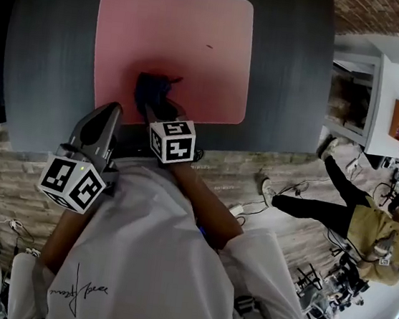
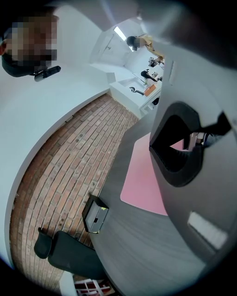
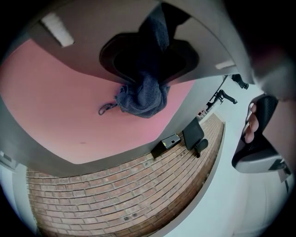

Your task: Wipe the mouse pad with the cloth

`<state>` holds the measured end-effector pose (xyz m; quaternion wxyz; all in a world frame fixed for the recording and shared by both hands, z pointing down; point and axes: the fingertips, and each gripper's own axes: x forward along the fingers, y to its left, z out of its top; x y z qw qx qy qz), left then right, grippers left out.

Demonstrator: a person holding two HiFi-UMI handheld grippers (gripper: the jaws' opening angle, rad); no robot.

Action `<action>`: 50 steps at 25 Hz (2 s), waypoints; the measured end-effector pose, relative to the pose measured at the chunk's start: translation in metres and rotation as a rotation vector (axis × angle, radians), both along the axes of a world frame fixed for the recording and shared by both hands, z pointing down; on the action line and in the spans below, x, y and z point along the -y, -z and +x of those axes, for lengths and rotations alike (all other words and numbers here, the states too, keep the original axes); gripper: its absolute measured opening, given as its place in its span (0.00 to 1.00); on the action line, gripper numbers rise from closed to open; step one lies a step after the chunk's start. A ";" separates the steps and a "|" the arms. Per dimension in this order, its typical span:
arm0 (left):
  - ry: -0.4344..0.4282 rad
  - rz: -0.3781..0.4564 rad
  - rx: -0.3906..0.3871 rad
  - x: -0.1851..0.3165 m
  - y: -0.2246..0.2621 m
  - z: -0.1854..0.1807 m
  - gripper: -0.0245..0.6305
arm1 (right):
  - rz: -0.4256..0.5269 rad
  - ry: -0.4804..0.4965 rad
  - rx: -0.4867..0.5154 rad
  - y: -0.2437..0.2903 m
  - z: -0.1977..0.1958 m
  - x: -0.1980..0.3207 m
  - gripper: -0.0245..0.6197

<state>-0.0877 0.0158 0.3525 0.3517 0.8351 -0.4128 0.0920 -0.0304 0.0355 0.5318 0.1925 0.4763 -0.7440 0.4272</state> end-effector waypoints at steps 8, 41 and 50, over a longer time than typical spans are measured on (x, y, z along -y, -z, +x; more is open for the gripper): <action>-0.013 0.000 -0.006 0.001 0.001 0.005 0.06 | -0.023 0.010 0.038 0.000 -0.009 0.002 0.20; 0.118 -0.008 -0.015 0.017 0.001 -0.024 0.06 | -0.103 0.173 0.120 0.001 -0.076 0.031 0.20; 0.139 -0.013 -0.013 0.019 0.005 -0.031 0.06 | -0.126 0.167 0.161 0.002 -0.087 0.042 0.20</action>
